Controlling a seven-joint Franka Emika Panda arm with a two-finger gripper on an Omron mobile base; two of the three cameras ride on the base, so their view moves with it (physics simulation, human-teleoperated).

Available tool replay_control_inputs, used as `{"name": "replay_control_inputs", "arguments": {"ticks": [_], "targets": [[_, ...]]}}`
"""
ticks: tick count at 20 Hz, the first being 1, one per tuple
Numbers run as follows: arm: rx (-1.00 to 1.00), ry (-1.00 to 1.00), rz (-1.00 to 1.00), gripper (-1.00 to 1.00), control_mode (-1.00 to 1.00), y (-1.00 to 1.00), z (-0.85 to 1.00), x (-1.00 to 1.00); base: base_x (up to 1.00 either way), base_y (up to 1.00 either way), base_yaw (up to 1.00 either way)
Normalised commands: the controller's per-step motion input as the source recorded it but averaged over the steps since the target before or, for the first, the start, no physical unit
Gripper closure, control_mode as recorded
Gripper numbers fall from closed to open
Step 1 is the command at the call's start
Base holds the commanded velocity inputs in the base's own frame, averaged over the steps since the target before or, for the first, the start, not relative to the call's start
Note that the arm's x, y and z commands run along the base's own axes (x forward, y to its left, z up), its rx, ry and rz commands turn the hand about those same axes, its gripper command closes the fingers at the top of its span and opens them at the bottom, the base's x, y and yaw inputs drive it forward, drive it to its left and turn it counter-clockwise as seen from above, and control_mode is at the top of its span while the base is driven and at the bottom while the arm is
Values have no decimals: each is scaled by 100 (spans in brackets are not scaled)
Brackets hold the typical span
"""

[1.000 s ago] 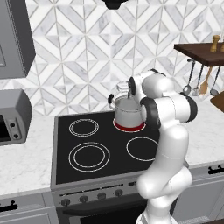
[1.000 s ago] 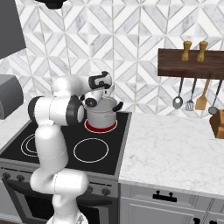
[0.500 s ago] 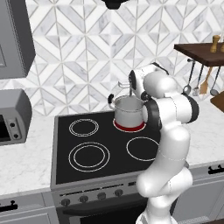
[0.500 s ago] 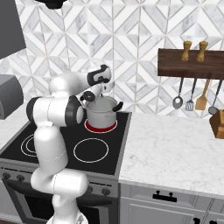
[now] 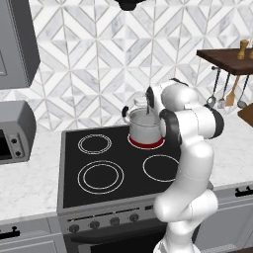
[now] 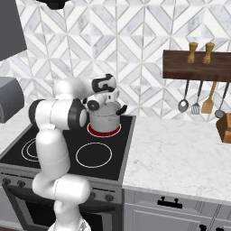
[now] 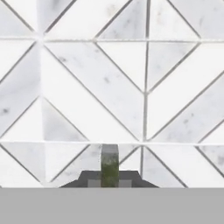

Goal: Put the avocado and bell pepper in the pot. Retrieve the spatula and lightly stir the vegetables in the pot.

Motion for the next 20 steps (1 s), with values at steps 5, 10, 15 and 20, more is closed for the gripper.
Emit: {"name": "replay_control_inputs", "arguments": {"ticks": [5,10,15,20], "targets": [[0,-33,0,100,-100,0,-44,12,0,0,0],[3,-35,0,100,-100,1,0,1,0,0,0],[3,3,0,100,-100,11,-4,-18,0,0,0],[11,37,-7,100,-100,18,30,-42,0,0,0]]}}
